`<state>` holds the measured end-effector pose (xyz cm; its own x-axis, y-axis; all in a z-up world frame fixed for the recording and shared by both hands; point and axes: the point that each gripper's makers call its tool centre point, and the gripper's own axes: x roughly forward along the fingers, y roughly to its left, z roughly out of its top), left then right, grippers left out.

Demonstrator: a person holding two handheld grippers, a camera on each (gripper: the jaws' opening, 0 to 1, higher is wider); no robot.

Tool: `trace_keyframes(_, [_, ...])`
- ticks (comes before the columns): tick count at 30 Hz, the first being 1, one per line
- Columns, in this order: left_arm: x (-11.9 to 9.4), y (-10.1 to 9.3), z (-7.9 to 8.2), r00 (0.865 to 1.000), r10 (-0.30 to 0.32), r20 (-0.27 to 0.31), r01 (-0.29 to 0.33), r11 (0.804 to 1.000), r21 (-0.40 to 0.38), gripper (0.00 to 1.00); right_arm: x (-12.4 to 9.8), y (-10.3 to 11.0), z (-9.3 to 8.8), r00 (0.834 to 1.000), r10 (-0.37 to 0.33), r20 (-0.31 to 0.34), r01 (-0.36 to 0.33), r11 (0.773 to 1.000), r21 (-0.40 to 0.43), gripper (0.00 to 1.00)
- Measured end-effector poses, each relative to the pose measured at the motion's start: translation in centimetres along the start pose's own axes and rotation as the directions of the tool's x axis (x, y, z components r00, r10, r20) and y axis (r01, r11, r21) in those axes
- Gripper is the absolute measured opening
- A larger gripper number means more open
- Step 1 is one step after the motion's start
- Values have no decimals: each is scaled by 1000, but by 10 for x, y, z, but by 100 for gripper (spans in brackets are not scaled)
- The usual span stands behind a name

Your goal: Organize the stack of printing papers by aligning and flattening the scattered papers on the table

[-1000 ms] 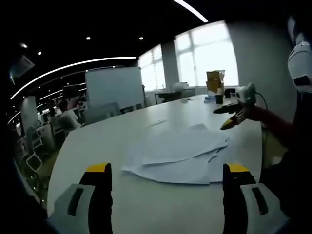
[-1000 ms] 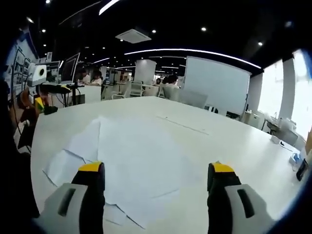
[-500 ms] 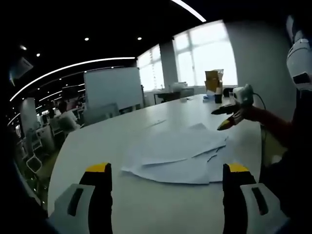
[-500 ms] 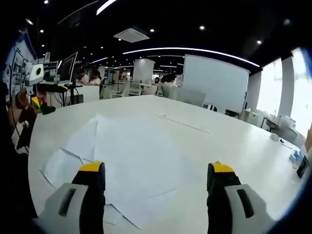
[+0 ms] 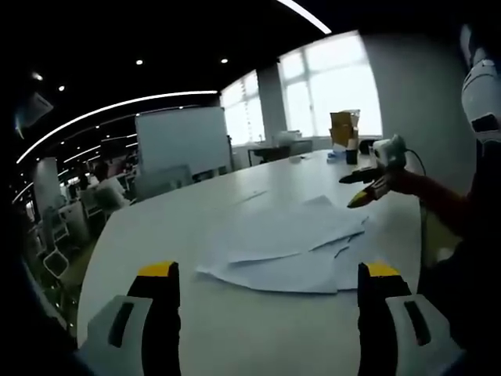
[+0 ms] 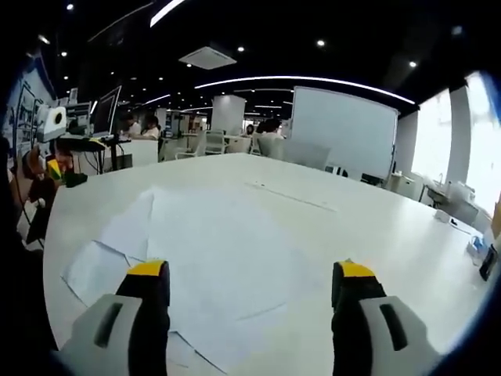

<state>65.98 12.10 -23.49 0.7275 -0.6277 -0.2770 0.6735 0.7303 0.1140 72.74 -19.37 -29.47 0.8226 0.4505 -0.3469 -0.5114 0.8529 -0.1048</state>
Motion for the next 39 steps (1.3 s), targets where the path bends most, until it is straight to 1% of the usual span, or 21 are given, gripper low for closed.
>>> trace_keyframes(12, [1, -3, 2, 1000, -6, 5, 6, 1000, 1, 97, 2, -5, -3, 1000, -10, 0, 10, 1000, 10, 79])
trace_keyframes(18, [2, -3, 2, 1000, -6, 3, 6, 1000, -1, 97, 5, -13, -7, 999, -38, 6, 38, 999, 14, 75])
trace_keyframes(23, [3, -2, 1, 1000, -6, -1, 6, 1000, 1, 97, 8, -17, -9, 999, -47, 17, 46, 998, 43, 75])
trace_keyframes(30, [4, -3, 3, 1000, -8, 7, 8, 1000, 4, 97, 13, -23, -17, 998, -60, 12, 59, 997, 57, 74])
trace_keyframes(39, [3, -2, 3, 1000, -3, 3, 3, 1000, 6, 97, 16, -28, -19, 997, -73, 22, 71, 994, 80, 73])
